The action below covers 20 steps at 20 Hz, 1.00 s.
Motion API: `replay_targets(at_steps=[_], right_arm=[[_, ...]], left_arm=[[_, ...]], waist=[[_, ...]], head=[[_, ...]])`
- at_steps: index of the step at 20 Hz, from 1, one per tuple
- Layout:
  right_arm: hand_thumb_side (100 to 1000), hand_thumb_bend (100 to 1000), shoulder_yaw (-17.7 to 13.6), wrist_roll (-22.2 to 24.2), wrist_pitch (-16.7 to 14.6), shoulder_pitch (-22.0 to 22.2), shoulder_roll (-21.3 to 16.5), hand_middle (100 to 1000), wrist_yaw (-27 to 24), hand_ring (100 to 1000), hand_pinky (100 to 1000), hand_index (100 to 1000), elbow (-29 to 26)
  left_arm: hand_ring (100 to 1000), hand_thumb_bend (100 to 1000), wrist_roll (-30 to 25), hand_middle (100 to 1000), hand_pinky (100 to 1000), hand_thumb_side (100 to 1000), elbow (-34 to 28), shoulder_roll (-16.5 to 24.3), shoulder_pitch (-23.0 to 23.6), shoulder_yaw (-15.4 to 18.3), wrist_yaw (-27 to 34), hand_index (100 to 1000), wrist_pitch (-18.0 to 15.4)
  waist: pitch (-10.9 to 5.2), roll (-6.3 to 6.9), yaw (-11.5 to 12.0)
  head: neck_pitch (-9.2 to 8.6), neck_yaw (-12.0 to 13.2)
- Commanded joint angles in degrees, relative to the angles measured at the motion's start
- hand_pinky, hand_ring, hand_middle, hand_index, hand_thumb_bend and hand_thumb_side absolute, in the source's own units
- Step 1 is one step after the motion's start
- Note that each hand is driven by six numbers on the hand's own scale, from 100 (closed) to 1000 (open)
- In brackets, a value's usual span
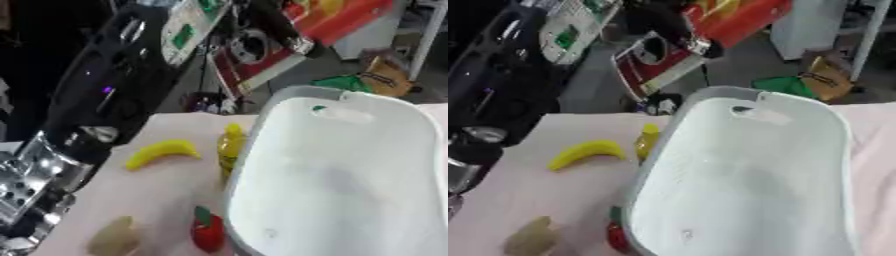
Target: Pick up objects on the table and place them in the box.
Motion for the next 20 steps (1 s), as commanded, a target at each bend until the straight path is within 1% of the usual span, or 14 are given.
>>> replay_targets(at_steps=[1, 4, 8, 13, 16, 17, 18, 19, 20], right_arm=[[715, 100, 0.1, 0.0, 0.0, -0.8, -1.7, 556, -0.6, 545, 718, 693, -1.0], [715, 100, 0.1, 0.0, 0.0, -0.8, -1.7, 556, -0.7, 545, 718, 693, -1.0], [716, 100, 0.1, 0.0, 0.0, -1.2, -1.9, 556, -1.2, 545, 718, 692, -1.0], [718, 100, 0.0, 0.0, -0.1, -1.3, -2.1, 556, -1.3, 546, 718, 692, -1.0], [719, 100, -0.1, 0.0, -0.2, -1.4, -2.1, 556, -1.3, 546, 718, 692, -1.0], [719, 100, -0.2, 0.0, -0.2, -1.4, -2.2, 556, -1.3, 546, 718, 692, -1.0], [719, 100, -0.2, 0.0, -0.2, -1.5, -2.2, 556, -1.4, 546, 718, 692, -1.0], [720, 100, -0.2, 0.0, -0.2, -1.5, -2.2, 557, -1.4, 547, 718, 692, -1.0], [720, 100, -0.2, 0.0, -0.3, -1.5, -2.2, 557, -1.4, 547, 718, 692, -1.0]], left_arm=[[543, 412, -0.4, 471, 593, 731, -0.7, -0.9, -1.5, 0.0, 1.7, 622, 1.6], [543, 412, -0.4, 471, 593, 731, -1.1, -1.4, -1.1, -0.9, 2.7, 622, 2.6], [549, 427, -0.4, 477, 592, 719, -1.3, -2.2, -0.2, -3.3, 4.4, 628, 3.9], [582, 447, -0.4, 516, 613, 722, 0.1, -2.9, 0.4, -5.5, 6.5, 655, 5.4], [593, 459, -0.4, 534, 619, 720, 1.5, -3.0, 1.2, -7.0, 6.4, 675, 5.1], [603, 461, -0.4, 550, 626, 718, 2.0, -3.0, 1.4, -7.2, 6.3, 694, 5.0], [603, 461, -0.4, 550, 626, 718, 2.4, -3.2, 1.5, -7.4, 6.3, 694, 4.8], [617, 470, -0.4, 567, 635, 714, 2.9, -3.3, 1.7, -7.5, 6.2, 717, 4.7], [617, 470, -0.4, 567, 635, 714, 3.5, -3.4, 1.9, -7.7, 6.2, 717, 4.5]], waist=[[-1.41, -0.12, -0.2], [-1.43, -0.03, -0.3], [-1.48, 0.29, -0.3], [-1.45, 0.46, -0.5], [-1.32, 0.43, -0.6], [-1.27, 0.41, -0.6], [-1.23, 0.38, -0.6], [-1.19, 0.37, -0.7], [-1.16, 0.36, -0.7]], head=[[-0.01, -0.2], [0.07, -0.4], [0.02, -0.8], [-0.08, -0.9], [-0.10, -1.1], [-0.08, -1.1], [-0.05, -1.1], [0.01, -1.1], [0.06, -1.0]])
